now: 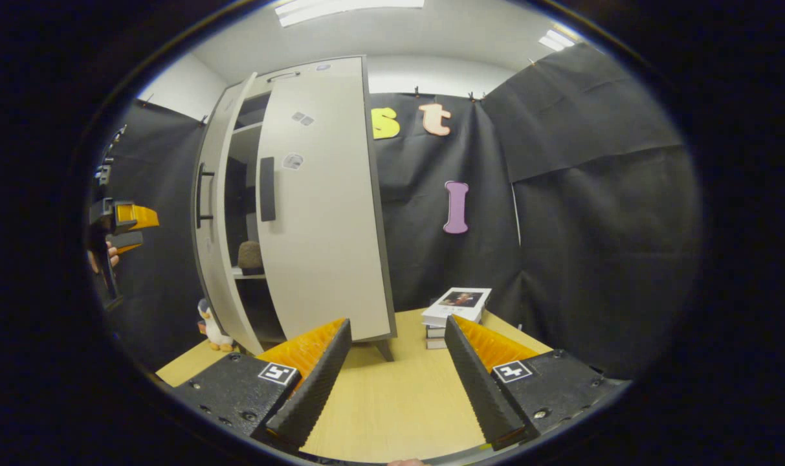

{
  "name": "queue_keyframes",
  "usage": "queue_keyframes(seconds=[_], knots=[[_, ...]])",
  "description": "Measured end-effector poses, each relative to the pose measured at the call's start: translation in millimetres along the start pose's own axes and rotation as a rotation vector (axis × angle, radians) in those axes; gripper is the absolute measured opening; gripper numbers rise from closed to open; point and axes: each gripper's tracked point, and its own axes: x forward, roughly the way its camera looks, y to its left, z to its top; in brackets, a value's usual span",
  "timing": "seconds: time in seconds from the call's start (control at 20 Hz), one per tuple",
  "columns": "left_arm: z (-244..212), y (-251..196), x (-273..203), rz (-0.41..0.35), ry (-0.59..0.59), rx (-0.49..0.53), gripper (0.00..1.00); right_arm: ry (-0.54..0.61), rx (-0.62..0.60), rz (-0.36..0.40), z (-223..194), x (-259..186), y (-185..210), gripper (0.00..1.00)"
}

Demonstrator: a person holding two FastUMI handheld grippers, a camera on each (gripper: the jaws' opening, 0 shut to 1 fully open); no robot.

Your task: Grab one shoe with the right hand and put it into the shoe cabinet, grab the other shoe with the left hand and put it into the shoe cabinet; then close the right door with the right hand and the left door with the left hand.

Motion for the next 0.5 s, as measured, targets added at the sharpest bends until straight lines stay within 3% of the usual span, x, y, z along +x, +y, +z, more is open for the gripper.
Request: queue_keyframes(seconds=[0.05,0.1,0.15,0.25,0.3,0.5], knots=[[-6.4,-2.9,-9.6,0.009,-0.004,0.025,0.94,0.007,-0.002,0.008,-3.6,-0.5,3.7,0.93],[-14.4,-6.8,-19.5,0.016,-0.007,0.049,0.94,0.015,-0.004,0.015,-6.7,-0.6,7.2,0.93],[-23.2,-11.0,-30.5,0.022,-0.013,0.069,1.00,0.021,-0.005,0.023,-8.8,-0.7,11.4,0.93],[-40.3,-24.6,-48.1,0.009,-0.017,0.099,0.99,0.033,-0.005,0.041,-13.8,-1.0,20.3,0.95],[-50.7,-30.1,-56.8,0.007,-0.011,0.114,0.94,0.040,-0.006,0.053,-16.1,-1.1,24.4,0.95],[-86.1,-52.8,-85.3,-0.034,0.023,0.123,0.94,0.051,-0.019,0.076,-20.9,-4.2,32.2,0.95]])
